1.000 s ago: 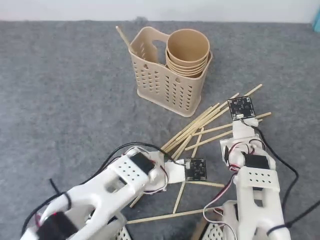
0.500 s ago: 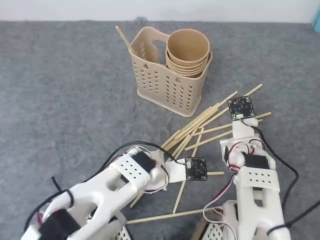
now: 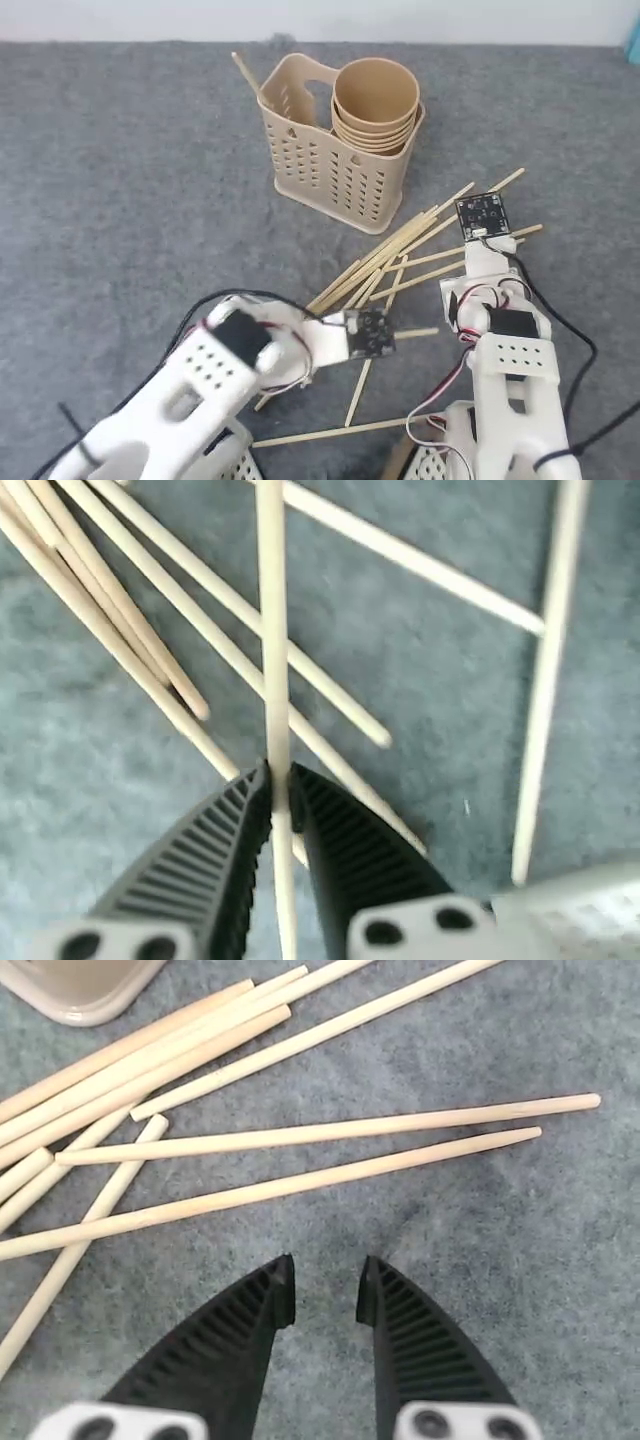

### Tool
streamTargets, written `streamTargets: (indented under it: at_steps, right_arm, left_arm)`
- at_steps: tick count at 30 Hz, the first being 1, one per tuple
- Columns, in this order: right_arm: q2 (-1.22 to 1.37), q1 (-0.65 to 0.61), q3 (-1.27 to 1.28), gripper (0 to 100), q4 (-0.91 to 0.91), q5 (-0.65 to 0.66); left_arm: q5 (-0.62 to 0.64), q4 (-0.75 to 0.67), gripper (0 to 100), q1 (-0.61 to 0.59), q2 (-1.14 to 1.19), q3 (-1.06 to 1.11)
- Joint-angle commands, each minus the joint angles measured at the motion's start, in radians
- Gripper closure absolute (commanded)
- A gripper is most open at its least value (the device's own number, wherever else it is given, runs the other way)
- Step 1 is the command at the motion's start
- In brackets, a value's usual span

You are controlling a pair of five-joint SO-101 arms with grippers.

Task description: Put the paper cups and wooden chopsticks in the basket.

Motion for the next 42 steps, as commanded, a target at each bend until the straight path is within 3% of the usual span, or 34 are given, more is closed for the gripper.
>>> streamTargets:
  at_steps: [1,5,9,15,18,22,26,28,35,42]
  right_arm:
    - [-0.008,0.031,-0.008,87.6,-0.015,-0.005]
    - [-0.01,0.114,-0.02,87.6,-0.035,-0.095]
    - [-0.005,0.177,-0.025,87.6,-0.067,-0.155]
    - [0.001,0.15,-0.021,87.6,-0.07,-0.16]
    - [0.002,0.148,-0.02,87.6,-0.07,-0.16]
    - [0.002,0.148,-0.017,87.6,-0.07,-0.16]
    - [0.002,0.147,-0.011,87.6,-0.071,-0.16]
    - [0.002,0.147,-0.009,87.6,-0.073,-0.16]
    - [0.002,0.147,-0.009,87.6,-0.073,-0.16]
    - [0.002,0.122,-0.006,87.6,-0.073,-0.158]
  left_arm:
    - [-0.012,0.054,99,-0.089,-0.129,-0.004]
    - [-0.054,0.031,99,-0.275,-0.233,0.021]
    - [-0.014,-0.069,99,-0.427,-0.322,0.021]
    - [0.298,-0.324,99,-0.48,-0.471,0.038]
    - [0.516,-0.563,99,-0.48,-0.582,0.096]
    - [0.784,-1.005,99,-0.471,-0.735,0.265]
    - [0.936,-1.442,99,-0.373,-0.836,0.449]
    - [0.947,-1.557,99,-0.31,-0.836,0.489]
    - [0.925,-1.576,99,-0.233,-0.654,0.351]
    - [0.925,-1.577,99,-0.238,-0.249,0.013]
